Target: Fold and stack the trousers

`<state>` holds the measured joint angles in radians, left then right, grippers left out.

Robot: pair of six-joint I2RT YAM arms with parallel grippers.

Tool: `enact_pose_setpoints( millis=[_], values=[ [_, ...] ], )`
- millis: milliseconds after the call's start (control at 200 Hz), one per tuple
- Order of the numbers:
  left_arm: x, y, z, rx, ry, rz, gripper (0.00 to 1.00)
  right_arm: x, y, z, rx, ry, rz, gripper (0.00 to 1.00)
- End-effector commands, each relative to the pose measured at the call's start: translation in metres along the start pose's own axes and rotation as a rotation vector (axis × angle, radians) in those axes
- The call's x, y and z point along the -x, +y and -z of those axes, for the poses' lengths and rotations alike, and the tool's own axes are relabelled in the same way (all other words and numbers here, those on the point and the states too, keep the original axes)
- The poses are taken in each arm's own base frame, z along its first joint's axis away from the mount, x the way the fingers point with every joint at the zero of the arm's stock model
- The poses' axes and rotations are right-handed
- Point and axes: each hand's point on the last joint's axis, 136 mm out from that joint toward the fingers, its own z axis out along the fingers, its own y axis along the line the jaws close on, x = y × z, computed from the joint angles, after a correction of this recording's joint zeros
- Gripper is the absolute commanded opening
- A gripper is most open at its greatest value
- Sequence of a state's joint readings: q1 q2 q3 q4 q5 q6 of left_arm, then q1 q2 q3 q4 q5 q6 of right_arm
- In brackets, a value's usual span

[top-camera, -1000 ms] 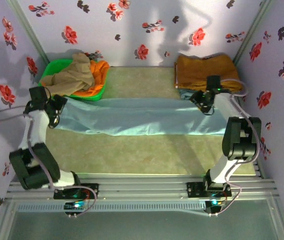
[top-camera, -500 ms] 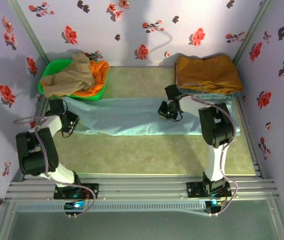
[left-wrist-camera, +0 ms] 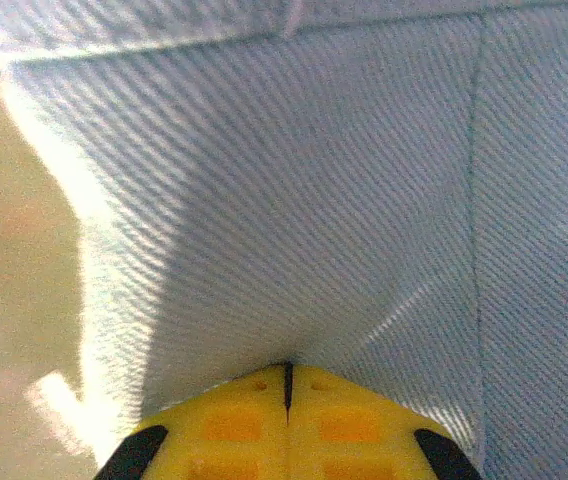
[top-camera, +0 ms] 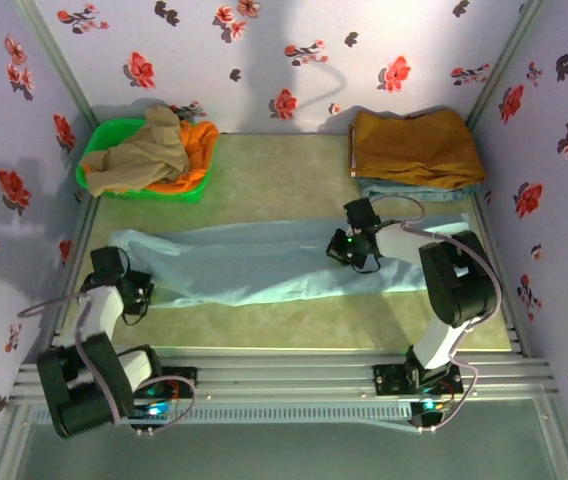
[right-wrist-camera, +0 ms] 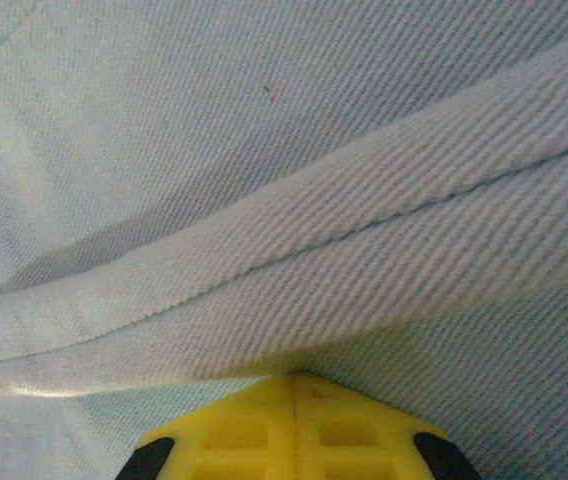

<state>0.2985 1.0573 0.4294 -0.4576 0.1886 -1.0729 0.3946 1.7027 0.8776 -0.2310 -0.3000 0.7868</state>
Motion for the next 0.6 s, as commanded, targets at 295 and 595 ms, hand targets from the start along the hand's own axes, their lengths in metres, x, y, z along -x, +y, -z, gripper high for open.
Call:
enact_pose_setpoints(
  millis=[295,595],
  values=[
    [0.025,-0.063,0.075,-0.052,-0.006,-0.187,0.56,0.087,-0.061,0.107,-0.266,-0.191,-0.137,0.43],
    [0.058,-0.117,0.062,-0.067,-0.01,-0.269,1.0,0.147,-0.148,0.131,-0.292,-0.265,-0.436,0.57]
  ],
)
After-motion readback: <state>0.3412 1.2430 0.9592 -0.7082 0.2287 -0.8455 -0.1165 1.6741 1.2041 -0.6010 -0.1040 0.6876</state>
